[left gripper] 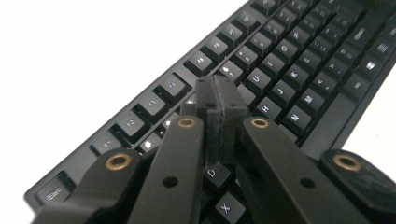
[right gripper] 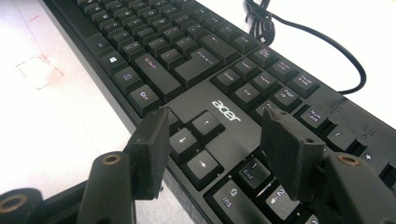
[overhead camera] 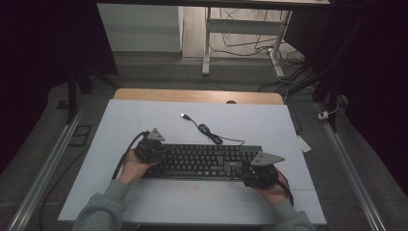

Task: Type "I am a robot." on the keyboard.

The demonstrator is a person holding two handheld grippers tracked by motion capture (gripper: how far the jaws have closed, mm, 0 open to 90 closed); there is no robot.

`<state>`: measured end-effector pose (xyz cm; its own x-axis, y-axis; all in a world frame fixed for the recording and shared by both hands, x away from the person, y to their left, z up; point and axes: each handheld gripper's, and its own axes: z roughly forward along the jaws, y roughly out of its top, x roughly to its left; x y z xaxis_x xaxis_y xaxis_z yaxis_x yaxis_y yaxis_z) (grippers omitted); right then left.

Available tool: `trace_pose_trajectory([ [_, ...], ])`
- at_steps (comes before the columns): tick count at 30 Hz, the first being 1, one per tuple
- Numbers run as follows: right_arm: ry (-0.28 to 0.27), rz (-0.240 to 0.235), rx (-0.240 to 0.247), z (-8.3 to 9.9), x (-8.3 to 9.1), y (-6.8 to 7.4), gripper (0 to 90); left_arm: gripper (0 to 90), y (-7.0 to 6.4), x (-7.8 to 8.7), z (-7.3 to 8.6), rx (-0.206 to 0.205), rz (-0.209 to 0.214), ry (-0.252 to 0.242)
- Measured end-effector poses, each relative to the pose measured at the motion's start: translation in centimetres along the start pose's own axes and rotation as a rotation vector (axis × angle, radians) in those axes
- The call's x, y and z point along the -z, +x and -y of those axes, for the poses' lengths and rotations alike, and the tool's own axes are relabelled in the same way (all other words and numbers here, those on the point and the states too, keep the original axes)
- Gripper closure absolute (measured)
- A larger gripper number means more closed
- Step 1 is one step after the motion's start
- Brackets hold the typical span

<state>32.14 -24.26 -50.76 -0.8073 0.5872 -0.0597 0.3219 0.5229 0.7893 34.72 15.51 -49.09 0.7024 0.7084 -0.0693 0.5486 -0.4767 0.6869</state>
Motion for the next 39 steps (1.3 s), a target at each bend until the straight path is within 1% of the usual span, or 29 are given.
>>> trace_pose_trajectory([
  [3, 0.002, 0.001, 0.002, 0.0, 0.0, 0.0, 43.0, 82.0, 0.0, 0.9, 0.2, 0.020, 0.015, -0.023],
  [6, 0.002, 0.002, 0.002, 0.0, 0.0, 0.0, 43.0, 71.6, -0.3, 1.6, 0.3, 0.034, 0.023, -0.041],
  [7, 0.000, 0.001, 0.001, 0.0, 0.0, 0.0, 43.0, 66.7, -0.4, 1.8, 0.4, 0.037, 0.021, -0.043],
  [10, 0.003, 0.001, 0.004, 0.0, 0.0, 0.0, 43.0, 52.3, -0.7, 2.2, 0.5, 0.049, -0.009, -0.054],
  [11, 0.002, 0.001, 0.007, 0.0, 0.0, 0.0, 43.0, 48.7, -0.7, 2.3, 0.6, 0.052, -0.008, -0.054],
  [15, 0.005, 0.003, 0.007, 0.0, 0.0, 0.0, 43.0, 40.6, -1.0, 2.7, 1.0, 0.060, -0.014, -0.054],
  [21, 0.003, 0.002, 0.008, 0.0, -0.1, 0.0, 43.0, 34.1, -1.2, 3.2, 1.8, 0.068, -0.025, -0.037],
  [24, 0.006, 0.000, 0.010, 0.0, -0.2, 0.1, 43.0, 33.2, -1.3, 3.3, 2.1, 0.076, -0.016, -0.034],
  [27, 0.010, 0.002, 0.013, 0.0, -0.2, 0.1, 43.0, 32.7, -1.4, 3.3, 2.3, 0.075, -0.020, -0.029],
  [32, -0.003, -0.002, 0.002, 0.0, -0.2, 0.1, 43.0, 32.3, -1.3, 3.4, 2.4, 0.078, -0.024, -0.030],
  [36, -0.004, 0.004, 0.011, -0.1, -0.2, 0.1, 43.0, 32.2, -1.3, 3.2, 2.5, 0.076, -0.025, -0.027],
  [39, -0.014, 0.000, 0.004, -0.3, -0.2, 0.1, 43.1, 32.1, -1.3, 3.1, 2.5, 0.077, -0.029, -0.020],
])
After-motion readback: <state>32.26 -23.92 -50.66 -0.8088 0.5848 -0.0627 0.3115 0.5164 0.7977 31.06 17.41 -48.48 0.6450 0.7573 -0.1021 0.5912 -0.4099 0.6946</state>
